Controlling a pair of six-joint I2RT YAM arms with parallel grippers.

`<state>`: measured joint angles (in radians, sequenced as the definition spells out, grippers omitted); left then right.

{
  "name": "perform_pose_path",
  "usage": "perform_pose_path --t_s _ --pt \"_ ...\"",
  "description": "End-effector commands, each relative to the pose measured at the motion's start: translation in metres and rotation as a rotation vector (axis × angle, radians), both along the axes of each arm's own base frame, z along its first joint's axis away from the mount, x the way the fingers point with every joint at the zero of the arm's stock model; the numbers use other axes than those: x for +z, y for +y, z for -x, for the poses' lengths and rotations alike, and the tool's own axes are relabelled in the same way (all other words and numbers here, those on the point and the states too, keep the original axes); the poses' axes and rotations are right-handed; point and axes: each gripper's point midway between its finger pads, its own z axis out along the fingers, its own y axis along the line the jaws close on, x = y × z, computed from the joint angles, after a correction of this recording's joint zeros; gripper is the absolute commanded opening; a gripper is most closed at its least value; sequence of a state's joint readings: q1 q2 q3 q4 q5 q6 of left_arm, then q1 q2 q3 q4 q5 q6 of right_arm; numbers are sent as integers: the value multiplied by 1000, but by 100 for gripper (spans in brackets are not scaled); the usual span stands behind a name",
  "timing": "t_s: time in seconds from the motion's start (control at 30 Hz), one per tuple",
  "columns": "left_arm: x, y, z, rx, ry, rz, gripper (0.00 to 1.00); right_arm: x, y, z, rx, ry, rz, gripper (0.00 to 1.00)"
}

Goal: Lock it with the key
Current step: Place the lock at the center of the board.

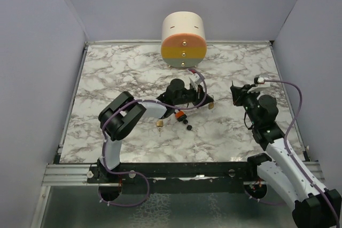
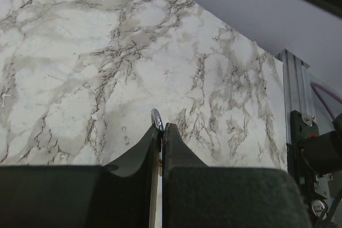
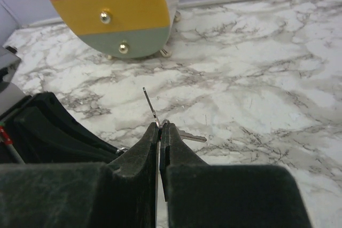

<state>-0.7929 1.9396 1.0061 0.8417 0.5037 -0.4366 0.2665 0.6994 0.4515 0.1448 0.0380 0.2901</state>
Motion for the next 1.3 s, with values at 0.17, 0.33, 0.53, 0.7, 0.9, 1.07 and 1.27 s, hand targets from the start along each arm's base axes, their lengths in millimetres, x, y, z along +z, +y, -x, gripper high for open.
perform_pose_path --t_s 0.17,0.33,0.53,0.7,0.9,1.07,1.27 --pt "-22 -21 -19 -24 65 -4 0 -41 -2 -16 -42 156 39 2" --pt "-45 -25 -22 -33 120 -46 0 -52 -6 -19 -67 200 51 2" --pt "-67 -22 -27 -3 163 -129 3 -61 -3 -22 -59 227 52 2" --pt "-81 -16 -35 44 164 -211 13 -68 -2 -23 -56 242 49 2" --pt "-90 -6 -41 104 166 -273 28 -79 1 -27 -53 277 45 2" --pt "-85 -3 -43 117 153 -277 34 -83 1 -27 -54 287 46 2" --pt "-71 0 -47 146 123 -266 39 -98 3 -29 -52 338 54 2"
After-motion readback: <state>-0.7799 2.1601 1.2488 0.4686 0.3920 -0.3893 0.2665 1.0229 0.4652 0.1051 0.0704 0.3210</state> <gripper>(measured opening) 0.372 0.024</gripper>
